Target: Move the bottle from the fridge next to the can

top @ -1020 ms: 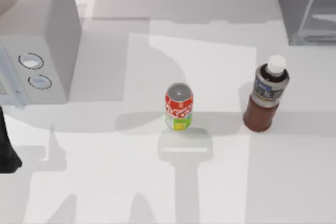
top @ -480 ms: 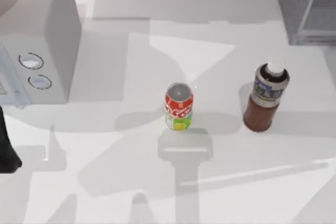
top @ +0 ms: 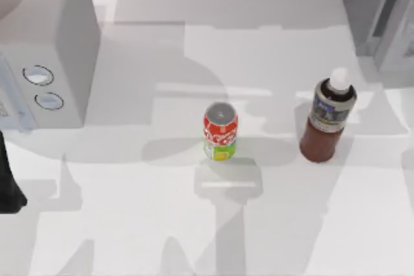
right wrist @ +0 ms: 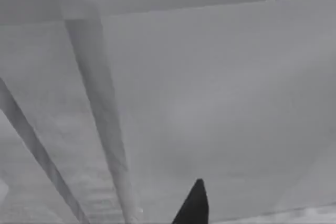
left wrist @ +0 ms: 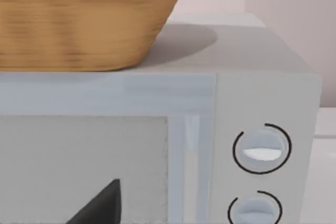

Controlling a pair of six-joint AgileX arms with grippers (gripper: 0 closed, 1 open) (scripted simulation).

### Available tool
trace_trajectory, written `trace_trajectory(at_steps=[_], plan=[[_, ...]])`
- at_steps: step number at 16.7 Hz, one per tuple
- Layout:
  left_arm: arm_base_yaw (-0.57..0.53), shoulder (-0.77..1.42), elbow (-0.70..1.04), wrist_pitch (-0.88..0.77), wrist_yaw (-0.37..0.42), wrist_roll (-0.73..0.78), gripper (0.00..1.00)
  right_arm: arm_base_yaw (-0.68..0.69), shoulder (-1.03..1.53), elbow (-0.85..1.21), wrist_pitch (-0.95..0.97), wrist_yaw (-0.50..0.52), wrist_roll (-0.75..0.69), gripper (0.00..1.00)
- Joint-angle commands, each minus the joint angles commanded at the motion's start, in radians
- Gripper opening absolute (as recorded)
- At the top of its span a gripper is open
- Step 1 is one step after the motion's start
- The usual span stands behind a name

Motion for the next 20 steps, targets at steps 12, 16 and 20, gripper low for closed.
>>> trace_trajectory(at_steps=[12, 16, 20], plan=[[0.0, 0.0, 0.0, 0.0, 0.0, 0.0, 1.0, 0.021, 0.122, 0.133, -0.015, 0.047, 0.031, 1.0], [0.0, 0.0, 0.0, 0.0, 0.0, 0.0, 1.0, 0.024, 0.267, 0.319, -0.053, 0.048, 0.031, 1.0], [0.0, 0.0, 0.0, 0.0, 0.0, 0.0, 1.0, 0.024, 0.349, 0.429, -0.076, 0.05, 0.032, 1.0]])
